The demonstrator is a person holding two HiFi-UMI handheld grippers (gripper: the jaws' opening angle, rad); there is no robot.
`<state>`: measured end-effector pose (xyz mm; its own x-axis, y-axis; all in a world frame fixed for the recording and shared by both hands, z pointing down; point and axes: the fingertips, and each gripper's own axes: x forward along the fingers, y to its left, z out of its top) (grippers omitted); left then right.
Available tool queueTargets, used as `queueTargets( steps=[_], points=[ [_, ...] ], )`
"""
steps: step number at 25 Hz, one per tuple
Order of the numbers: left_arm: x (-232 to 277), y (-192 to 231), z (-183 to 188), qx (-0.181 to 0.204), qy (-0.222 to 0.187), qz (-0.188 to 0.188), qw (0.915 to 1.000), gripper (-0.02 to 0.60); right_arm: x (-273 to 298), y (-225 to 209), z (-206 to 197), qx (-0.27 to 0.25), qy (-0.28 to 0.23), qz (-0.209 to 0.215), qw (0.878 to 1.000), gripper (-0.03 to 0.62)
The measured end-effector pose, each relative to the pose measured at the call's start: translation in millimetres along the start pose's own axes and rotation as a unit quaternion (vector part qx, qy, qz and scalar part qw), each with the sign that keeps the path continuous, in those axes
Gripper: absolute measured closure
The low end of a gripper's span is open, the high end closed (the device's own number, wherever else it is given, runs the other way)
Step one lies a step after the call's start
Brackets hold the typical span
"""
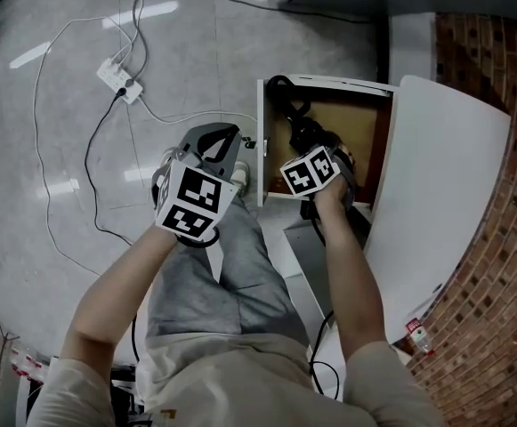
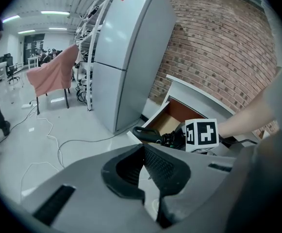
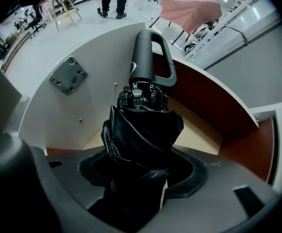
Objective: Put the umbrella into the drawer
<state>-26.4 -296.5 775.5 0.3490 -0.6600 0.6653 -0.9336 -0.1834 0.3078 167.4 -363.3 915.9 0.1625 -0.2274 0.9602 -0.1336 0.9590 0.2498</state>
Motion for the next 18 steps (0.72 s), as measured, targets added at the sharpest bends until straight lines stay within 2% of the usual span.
queueTargets(
  steps=[7, 13, 18],
  points=[
    [8, 4, -5, 0.003, 0.009, -0.002, 1.0000, 0.574, 6, 2, 1, 0.006, 0.006, -0.009, 1.000, 0.306],
    [3, 1, -2, 0.006, 0.013, -0.003, 0.9999, 0.574, 2, 2, 5, 0.046, -0.003, 0.022, 0.999, 0.267],
    [-11, 2, 3, 0.008, 0.014, 0.000, 0.9999, 0.574, -13, -1, 7, 0.050, -0.008, 0.033, 0.998, 0.255]
  ],
)
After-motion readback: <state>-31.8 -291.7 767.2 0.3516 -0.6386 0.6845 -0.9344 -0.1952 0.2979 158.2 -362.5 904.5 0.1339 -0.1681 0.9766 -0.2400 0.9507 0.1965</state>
